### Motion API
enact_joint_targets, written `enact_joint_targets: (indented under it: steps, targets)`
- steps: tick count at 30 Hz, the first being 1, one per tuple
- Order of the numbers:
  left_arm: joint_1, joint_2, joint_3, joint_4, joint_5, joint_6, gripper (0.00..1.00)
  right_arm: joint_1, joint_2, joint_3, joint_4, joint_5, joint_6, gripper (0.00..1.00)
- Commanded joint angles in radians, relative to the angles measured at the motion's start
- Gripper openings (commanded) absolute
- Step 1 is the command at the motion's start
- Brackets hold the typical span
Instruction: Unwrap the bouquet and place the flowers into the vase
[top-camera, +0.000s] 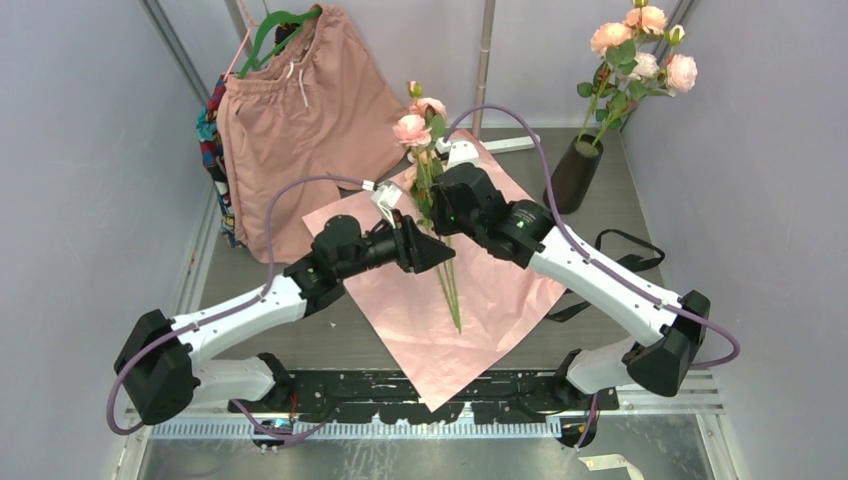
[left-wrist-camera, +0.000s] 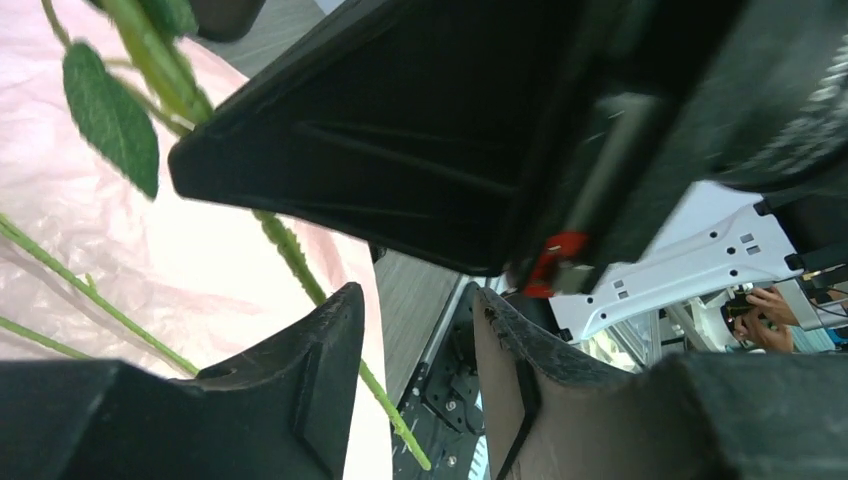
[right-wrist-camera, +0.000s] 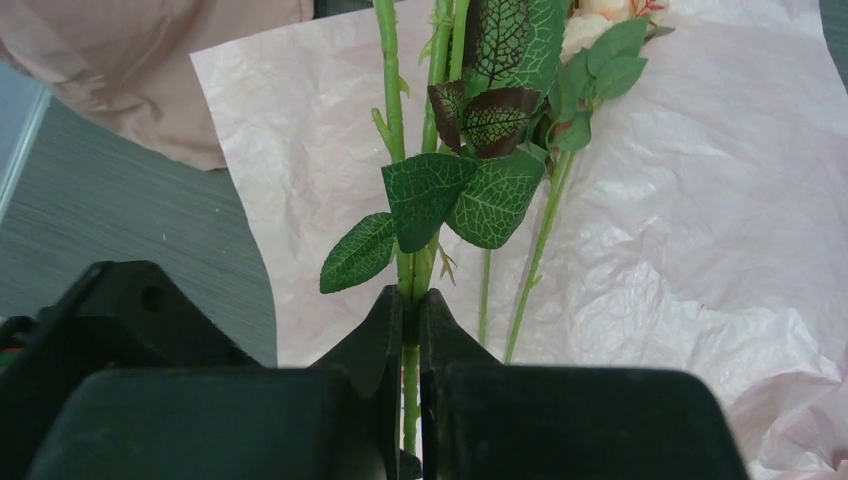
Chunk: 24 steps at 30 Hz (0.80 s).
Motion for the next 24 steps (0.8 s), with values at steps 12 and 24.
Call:
enact_joint_targets:
  steps: [12, 24]
  targets:
    - [0.006, -0.177, -0.014, -0.090, -0.038, 0.052, 0.85, 0.015, -0.058, 0.089, 0.041, 0.104, -0.054, 0.01]
    - [0.005, -0.093, -0.044, 0.007, -0.063, 0.028, 0.79, 0.030, -0.088, 0.090, 0.058, 0.026, -0.025, 0.01]
